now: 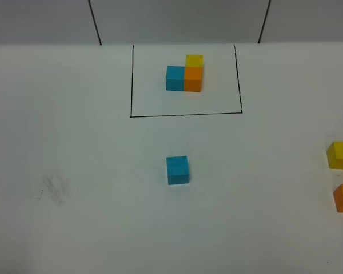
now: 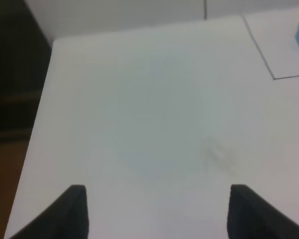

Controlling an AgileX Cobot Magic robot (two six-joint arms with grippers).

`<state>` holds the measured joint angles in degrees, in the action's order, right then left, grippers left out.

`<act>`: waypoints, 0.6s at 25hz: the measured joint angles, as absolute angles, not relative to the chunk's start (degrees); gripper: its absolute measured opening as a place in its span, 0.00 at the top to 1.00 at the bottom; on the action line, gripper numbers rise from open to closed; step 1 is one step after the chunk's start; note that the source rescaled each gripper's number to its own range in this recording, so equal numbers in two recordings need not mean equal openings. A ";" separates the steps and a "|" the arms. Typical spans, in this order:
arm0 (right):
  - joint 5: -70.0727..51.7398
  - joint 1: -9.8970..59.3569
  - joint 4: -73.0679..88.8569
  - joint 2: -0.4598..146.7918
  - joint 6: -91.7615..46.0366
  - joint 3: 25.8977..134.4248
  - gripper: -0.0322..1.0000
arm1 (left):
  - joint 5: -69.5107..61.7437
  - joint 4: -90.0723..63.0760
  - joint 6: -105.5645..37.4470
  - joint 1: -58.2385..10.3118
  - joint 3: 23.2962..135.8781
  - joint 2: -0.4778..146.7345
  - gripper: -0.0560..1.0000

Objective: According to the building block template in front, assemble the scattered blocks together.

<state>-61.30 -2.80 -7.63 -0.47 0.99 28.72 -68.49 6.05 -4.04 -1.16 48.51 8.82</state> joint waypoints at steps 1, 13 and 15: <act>-61.30 -2.80 -7.63 -0.47 0.99 28.72 0.20 | -68.49 6.04 -3.27 0.23 46.75 7.87 0.62; -61.30 -2.80 -7.63 -0.47 1.10 28.72 0.20 | -64.52 1.48 0.82 3.40 32.63 1.35 0.62; -61.30 -2.80 -7.63 -0.47 1.04 28.72 0.20 | -63.75 1.40 1.52 3.40 31.29 1.17 0.62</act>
